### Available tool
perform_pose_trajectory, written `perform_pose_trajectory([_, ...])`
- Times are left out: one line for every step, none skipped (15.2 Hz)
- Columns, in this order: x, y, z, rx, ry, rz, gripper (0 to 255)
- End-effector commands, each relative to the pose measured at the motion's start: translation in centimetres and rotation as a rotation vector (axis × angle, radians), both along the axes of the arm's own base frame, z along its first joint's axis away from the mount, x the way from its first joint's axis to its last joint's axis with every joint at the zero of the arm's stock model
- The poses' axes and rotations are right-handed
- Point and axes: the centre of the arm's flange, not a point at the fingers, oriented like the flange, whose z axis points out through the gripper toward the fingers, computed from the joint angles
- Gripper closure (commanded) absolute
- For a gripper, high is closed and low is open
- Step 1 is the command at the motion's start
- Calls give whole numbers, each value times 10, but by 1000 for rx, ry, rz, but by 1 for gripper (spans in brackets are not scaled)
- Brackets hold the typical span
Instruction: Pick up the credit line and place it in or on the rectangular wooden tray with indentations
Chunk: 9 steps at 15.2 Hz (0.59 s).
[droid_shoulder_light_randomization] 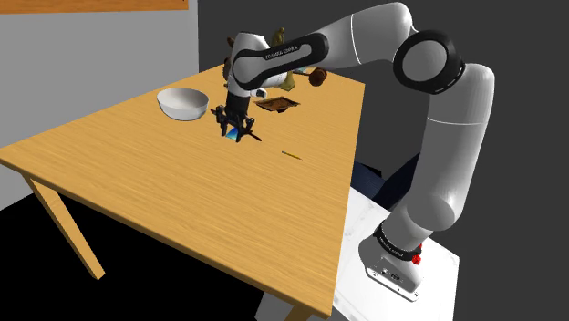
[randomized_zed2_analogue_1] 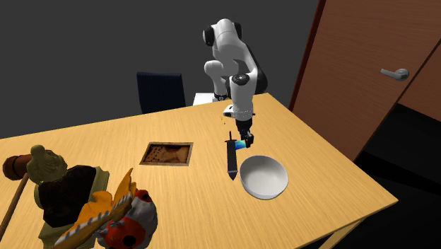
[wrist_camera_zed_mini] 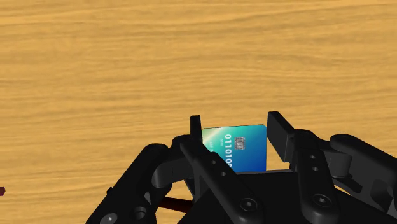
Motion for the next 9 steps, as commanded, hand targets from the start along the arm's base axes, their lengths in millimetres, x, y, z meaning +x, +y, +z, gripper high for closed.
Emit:
perform_pose_trajectory([0,0,9,0,1,0,255])
perform_pose_trajectory([0,0,14,0,1,0,255])
perform_pose_trajectory([0,0,19,0,1,0,255])
perform_pose_trajectory([0,0,24,0,1,0,255])
perform_pose_trajectory([0,0,30,0,1,0,255])
perform_pose_trajectory([0,0,35,0,1,0,255])
perform_pose_trajectory([0,0,40,0,1,0,255])
perform_pose_trajectory([0,0,45,0,1,0,255])
perform_pose_trajectory([0,0,51,0,1,0,255])
